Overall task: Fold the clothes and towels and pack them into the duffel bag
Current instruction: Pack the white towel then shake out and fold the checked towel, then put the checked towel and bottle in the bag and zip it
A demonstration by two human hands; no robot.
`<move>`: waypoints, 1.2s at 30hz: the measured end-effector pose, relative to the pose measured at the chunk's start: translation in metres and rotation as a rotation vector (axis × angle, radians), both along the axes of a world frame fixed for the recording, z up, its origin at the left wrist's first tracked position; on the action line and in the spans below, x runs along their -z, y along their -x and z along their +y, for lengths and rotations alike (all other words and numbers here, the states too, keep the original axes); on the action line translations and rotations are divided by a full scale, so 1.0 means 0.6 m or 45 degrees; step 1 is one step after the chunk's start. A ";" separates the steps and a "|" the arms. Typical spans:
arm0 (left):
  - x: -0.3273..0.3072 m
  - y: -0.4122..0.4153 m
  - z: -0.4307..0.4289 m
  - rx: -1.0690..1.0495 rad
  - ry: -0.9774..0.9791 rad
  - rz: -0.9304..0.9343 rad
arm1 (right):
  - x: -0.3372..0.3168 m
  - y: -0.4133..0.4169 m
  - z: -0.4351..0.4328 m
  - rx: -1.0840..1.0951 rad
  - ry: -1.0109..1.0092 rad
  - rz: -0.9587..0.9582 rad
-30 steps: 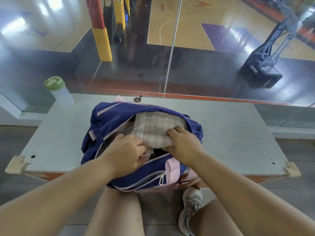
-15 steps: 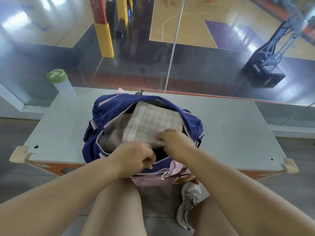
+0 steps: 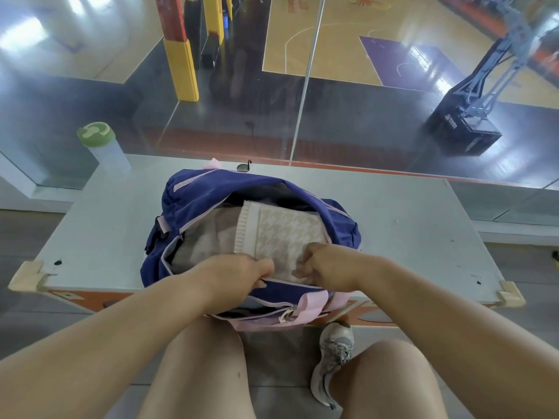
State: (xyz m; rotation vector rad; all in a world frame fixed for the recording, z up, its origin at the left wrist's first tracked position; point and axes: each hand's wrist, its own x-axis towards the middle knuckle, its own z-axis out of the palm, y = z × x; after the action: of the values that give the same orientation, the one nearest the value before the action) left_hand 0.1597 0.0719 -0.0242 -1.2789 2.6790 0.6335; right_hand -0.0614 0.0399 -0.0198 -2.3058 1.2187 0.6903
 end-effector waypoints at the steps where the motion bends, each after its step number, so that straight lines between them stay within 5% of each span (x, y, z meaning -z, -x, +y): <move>1: 0.002 0.003 -0.002 0.027 0.022 -0.037 | -0.001 0.002 0.001 -0.004 -0.037 0.011; 16: -0.051 -0.050 0.019 -0.111 0.048 0.030 | -0.084 -0.019 0.030 0.203 0.173 -0.140; 28: -0.122 -0.258 -0.065 -0.446 0.113 -0.134 | -0.221 -0.207 -0.111 -0.065 0.424 -0.259; 36: -0.101 -0.436 -0.169 -0.765 0.156 -0.287 | -0.179 -0.383 -0.267 -0.034 0.500 -0.253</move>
State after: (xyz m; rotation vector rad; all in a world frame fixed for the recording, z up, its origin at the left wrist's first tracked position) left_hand 0.4212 -0.0297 0.0361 -2.0715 2.1693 0.3434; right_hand 0.1686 -0.1203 0.0876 -2.6329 1.3239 0.2331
